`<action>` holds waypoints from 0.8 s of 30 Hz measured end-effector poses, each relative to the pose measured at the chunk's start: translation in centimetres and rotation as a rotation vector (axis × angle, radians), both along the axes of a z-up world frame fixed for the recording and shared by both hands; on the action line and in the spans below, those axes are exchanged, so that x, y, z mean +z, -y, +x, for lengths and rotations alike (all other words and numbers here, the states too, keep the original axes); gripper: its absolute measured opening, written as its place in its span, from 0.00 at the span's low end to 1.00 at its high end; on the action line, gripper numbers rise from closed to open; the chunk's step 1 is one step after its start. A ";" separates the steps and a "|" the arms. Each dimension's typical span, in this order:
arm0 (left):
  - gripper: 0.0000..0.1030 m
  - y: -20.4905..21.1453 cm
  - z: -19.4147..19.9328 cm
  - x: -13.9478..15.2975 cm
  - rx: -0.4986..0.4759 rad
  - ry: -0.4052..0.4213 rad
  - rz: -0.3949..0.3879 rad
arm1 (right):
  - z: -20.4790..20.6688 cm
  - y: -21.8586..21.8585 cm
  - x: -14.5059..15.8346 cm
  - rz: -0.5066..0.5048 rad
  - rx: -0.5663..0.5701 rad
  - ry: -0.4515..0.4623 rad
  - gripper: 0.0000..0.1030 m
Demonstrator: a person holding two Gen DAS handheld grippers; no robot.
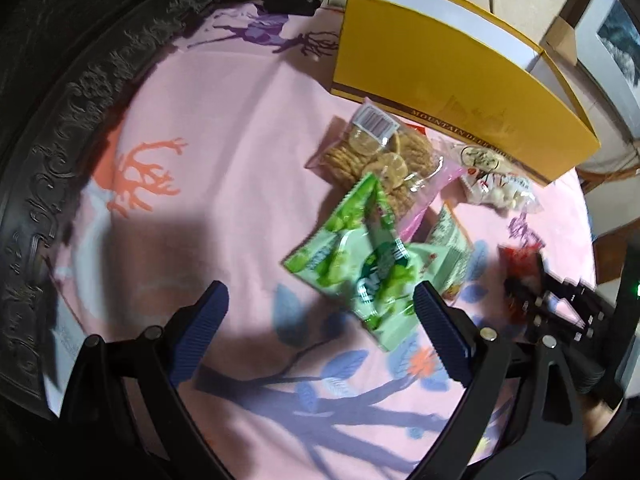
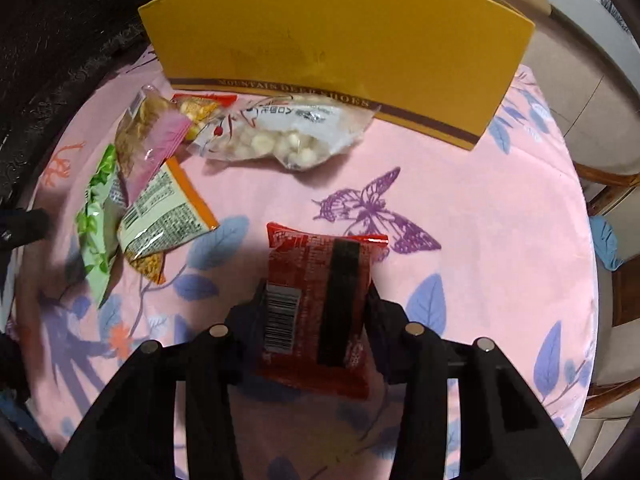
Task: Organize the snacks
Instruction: 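Grasp a green pea snack bag with the left gripper while the right grasps a red pack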
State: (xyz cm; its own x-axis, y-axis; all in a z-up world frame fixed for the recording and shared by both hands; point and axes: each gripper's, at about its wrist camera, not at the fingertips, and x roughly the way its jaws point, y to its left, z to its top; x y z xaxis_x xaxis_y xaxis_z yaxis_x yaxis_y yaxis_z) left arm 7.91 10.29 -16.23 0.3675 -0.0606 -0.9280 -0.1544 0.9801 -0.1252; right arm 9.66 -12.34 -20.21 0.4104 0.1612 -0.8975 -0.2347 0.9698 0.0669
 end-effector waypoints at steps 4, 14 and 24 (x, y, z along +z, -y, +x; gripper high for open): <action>0.92 0.5 1.6 0.0 0.097 0.002 -0.043 | -1.2 -0.3 0.2 -0.028 0.044 -0.001 0.44; 0.92 2.4 4.2 -5.5 0.197 -0.169 0.017 | -1.4 -0.4 -0.1 -0.015 0.046 -0.002 0.44; 0.46 4.2 3.6 -4.6 0.054 -0.070 0.097 | -1.1 -0.2 0.0 0.000 0.039 -0.005 0.44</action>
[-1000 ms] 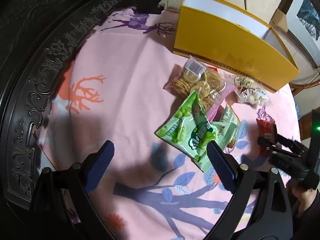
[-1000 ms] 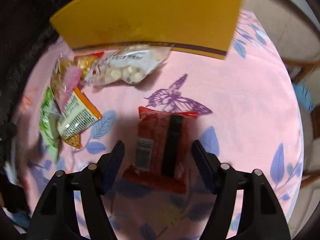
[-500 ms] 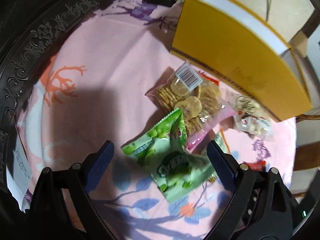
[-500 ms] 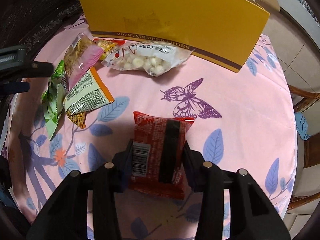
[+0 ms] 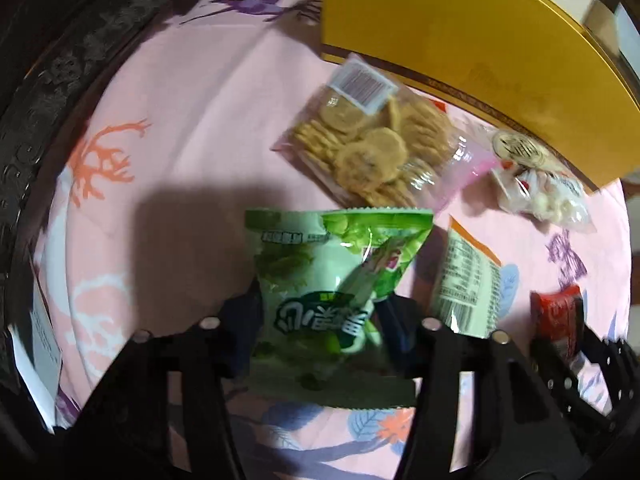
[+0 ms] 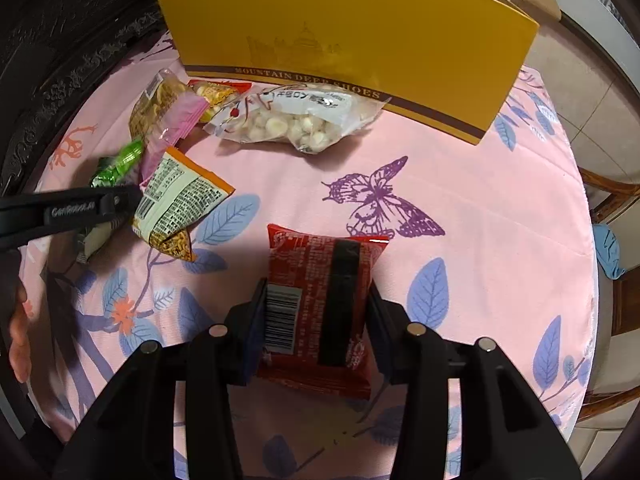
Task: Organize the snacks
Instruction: 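Grasp a green pea snack bag with the left gripper while the right grasps a red pack, then carry the green bag and red pack over the yellow box with both grippers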
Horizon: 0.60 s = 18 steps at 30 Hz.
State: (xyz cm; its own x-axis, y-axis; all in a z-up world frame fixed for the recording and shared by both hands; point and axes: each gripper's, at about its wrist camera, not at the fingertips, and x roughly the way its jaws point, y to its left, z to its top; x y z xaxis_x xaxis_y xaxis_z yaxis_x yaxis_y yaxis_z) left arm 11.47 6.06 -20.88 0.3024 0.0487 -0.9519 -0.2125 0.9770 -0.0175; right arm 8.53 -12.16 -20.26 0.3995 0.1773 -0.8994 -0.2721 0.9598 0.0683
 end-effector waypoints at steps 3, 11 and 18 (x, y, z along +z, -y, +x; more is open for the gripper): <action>0.41 0.1 -0.5 0.3 -0.039 0.004 -0.008 | 0.1 0.3 0.0 0.015 -0.001 -0.001 0.44; 0.40 -0.1 -4.1 3.4 -0.084 0.049 -0.056 | -0.9 1.0 2.5 0.052 0.008 0.048 0.43; 0.40 1.8 -5.3 7.3 -0.155 0.124 -0.069 | -1.8 1.0 5.9 0.082 0.019 0.111 0.43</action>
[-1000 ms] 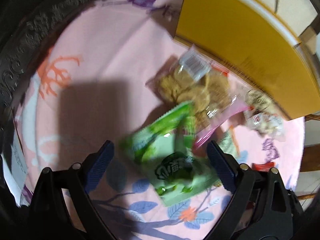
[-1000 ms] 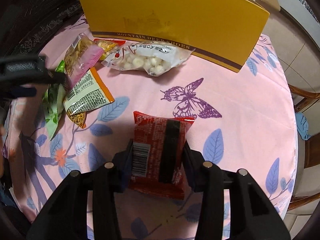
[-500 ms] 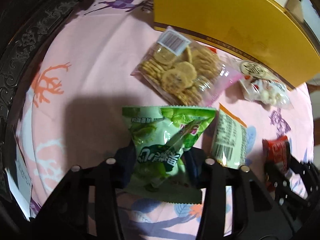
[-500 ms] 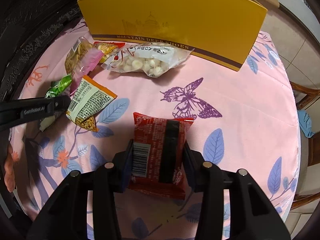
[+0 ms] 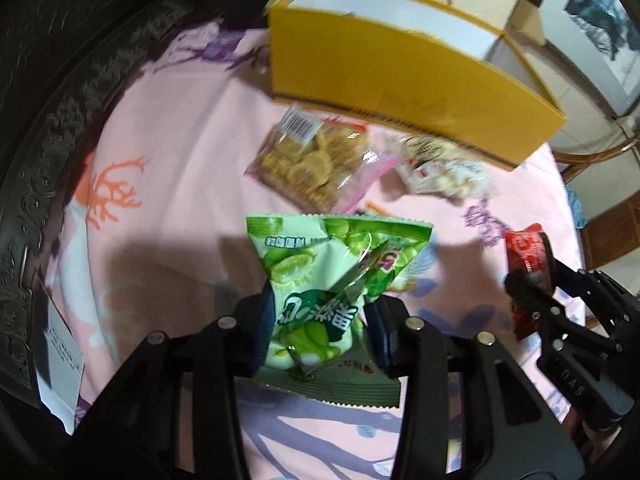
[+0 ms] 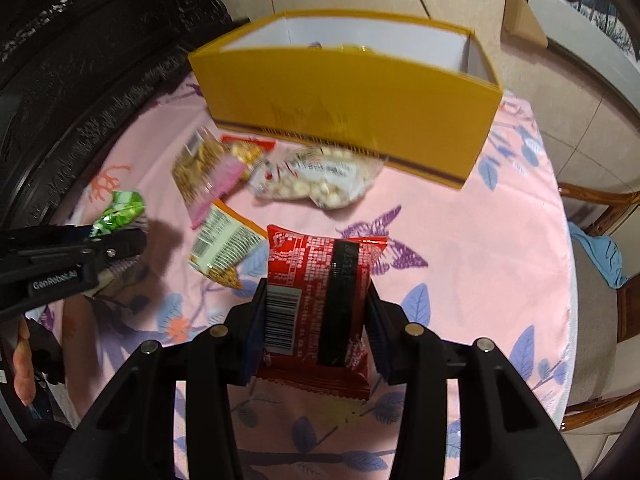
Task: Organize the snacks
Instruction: 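Carry the green bag and red pack over the yellow box with both grippers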
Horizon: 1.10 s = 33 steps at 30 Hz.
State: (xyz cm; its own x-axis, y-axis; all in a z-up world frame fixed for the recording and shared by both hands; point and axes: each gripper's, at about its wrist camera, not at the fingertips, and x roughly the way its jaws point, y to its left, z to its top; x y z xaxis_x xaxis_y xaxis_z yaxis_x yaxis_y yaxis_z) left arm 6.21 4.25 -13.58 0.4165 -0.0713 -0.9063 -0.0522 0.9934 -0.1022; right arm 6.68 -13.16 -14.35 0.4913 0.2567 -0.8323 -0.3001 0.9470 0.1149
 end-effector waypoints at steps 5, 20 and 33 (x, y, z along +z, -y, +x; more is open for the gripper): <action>0.40 0.9 1.8 2.0 -0.029 0.049 -0.015 | 0.0 -0.4 2.1 0.010 0.012 0.046 0.44; 0.40 2.2 15.3 9.4 -0.027 0.224 -0.003 | 11.6 1.1 11.9 0.037 -0.103 0.268 0.43; 0.41 2.2 20.2 10.0 -0.037 0.241 0.004 | 15.6 1.6 12.3 0.042 -0.149 0.280 0.44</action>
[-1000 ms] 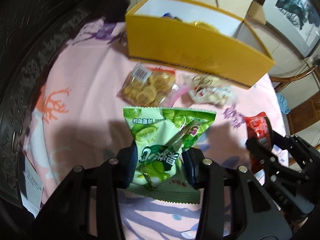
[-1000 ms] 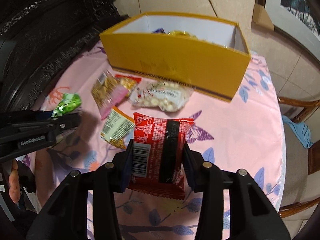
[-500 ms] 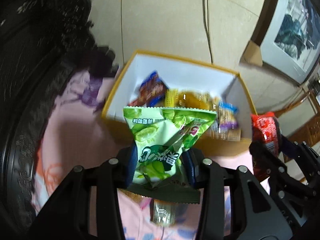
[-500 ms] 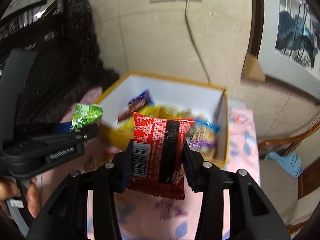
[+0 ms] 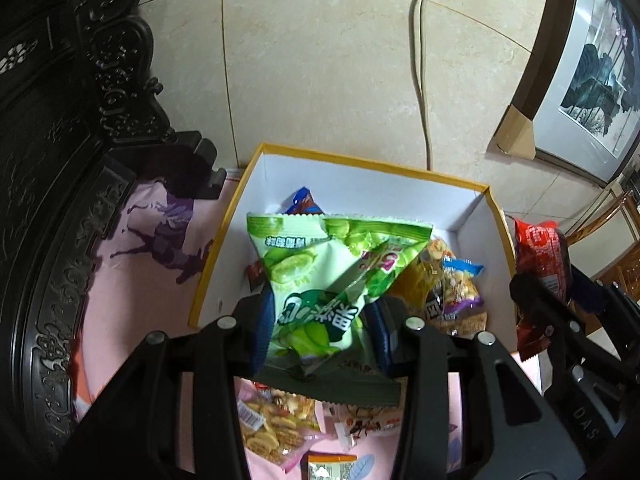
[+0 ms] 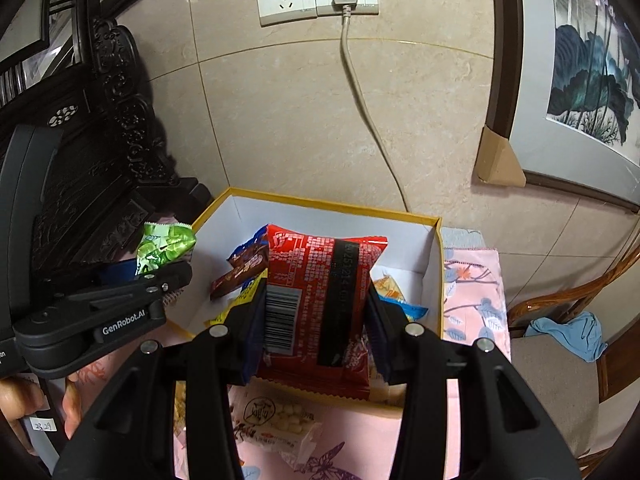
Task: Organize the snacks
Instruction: 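Carry the green bag and red pack over the yellow box with both grippers, then release both packs into the yellow box and move both grippers back to the table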
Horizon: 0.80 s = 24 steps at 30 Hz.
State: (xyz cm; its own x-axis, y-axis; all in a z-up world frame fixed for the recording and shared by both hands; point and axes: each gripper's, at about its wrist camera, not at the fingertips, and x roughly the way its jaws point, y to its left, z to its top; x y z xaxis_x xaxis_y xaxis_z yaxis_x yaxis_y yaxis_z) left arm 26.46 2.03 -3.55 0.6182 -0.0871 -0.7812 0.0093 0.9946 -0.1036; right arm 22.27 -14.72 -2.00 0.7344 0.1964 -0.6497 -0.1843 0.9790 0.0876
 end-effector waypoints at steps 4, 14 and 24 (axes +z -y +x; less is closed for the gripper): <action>0.59 0.2 2.1 0.4 -0.005 0.006 0.002 | 2.0 -0.4 0.5 -0.055 -0.019 0.009 0.53; 0.93 -3.7 -0.4 -0.1 0.065 -0.030 0.050 | -1.7 -0.7 -0.9 0.027 0.204 -0.049 0.67; 0.93 -10.7 -9.7 -6.9 0.254 -0.174 0.005 | -6.0 -4.8 -11.7 -0.155 0.494 -0.164 0.67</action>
State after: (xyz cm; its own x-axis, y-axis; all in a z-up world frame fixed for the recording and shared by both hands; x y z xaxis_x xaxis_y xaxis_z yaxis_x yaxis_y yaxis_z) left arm 16.72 12.77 -10.44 0.4767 0.0568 -0.8772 -0.2570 0.9633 -0.0773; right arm 16.26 -9.87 -13.66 0.4657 0.3854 -0.7966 -0.6217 0.7831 0.0155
